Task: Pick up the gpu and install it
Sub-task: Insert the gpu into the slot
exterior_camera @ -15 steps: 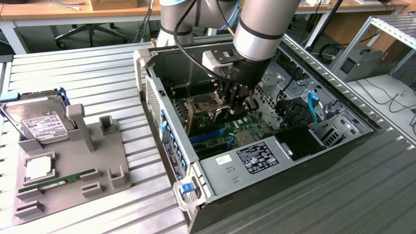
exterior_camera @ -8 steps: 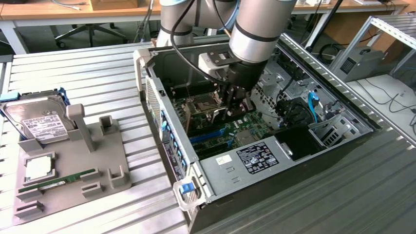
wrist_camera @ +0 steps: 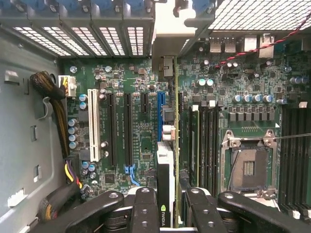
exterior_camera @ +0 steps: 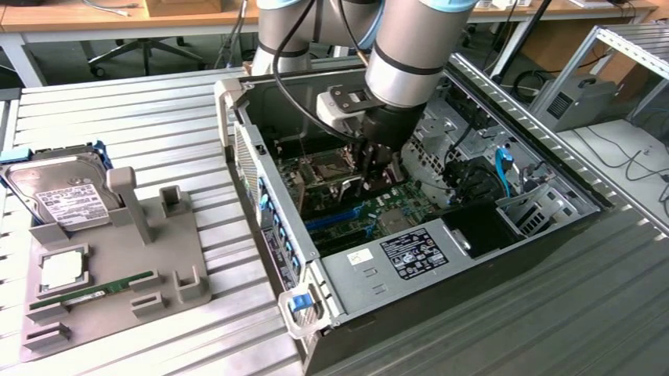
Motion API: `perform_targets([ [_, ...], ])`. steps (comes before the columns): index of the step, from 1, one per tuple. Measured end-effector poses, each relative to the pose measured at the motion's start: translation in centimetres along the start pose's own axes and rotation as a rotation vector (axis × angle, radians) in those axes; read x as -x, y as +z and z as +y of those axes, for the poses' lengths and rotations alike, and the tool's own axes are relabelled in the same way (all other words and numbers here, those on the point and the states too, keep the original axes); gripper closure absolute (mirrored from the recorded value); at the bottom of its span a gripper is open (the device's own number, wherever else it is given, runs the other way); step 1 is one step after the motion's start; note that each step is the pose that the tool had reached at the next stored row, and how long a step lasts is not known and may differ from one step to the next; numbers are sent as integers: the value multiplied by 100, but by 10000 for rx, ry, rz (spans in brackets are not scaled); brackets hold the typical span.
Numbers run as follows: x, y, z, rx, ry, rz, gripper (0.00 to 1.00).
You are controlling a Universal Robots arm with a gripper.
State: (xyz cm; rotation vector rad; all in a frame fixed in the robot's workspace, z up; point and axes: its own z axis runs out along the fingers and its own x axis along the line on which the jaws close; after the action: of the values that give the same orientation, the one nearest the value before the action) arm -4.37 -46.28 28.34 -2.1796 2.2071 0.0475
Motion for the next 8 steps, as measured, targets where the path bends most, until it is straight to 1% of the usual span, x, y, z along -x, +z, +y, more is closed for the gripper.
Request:
perform_targets([
  [8, -1, 14, 4, -4, 0, 1, 73],
])
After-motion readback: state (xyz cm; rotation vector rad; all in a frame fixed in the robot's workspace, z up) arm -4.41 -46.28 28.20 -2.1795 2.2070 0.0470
